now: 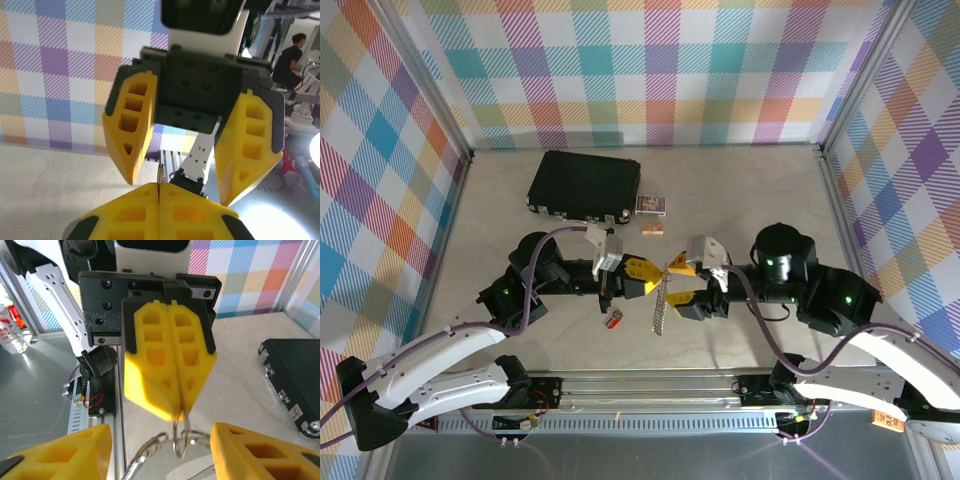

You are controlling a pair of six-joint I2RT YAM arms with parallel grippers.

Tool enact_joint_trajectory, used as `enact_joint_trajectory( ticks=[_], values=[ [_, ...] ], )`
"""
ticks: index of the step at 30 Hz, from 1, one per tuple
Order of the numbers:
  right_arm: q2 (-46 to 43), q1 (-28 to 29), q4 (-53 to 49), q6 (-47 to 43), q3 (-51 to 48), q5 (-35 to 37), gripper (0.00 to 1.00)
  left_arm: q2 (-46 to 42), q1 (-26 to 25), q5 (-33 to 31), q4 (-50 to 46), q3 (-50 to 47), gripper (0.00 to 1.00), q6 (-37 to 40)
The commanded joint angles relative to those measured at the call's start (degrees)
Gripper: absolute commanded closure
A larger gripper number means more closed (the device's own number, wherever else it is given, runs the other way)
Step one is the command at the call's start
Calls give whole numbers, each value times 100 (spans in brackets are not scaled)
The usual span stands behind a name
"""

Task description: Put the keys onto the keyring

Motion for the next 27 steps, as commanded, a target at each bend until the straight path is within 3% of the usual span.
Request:
enact_joint_trajectory(
  ticks=[1,10,19,27],
  values=[
    [-424,41,733,392,-264,29,46,-120,-25,32,1142,-57,100,-452],
    [-1185,38,1701,913,-1150,197,61,60,-20,357,2583,-265,100,-1160],
    [-1266,41,2798,1208,-1554,-97,71,194,-20,408,2973,-314,100,-1387],
    [-1167,45,3252,1412,-1678,-197,72,199,-20,386,2882,-331,100,-1303]
  ],
)
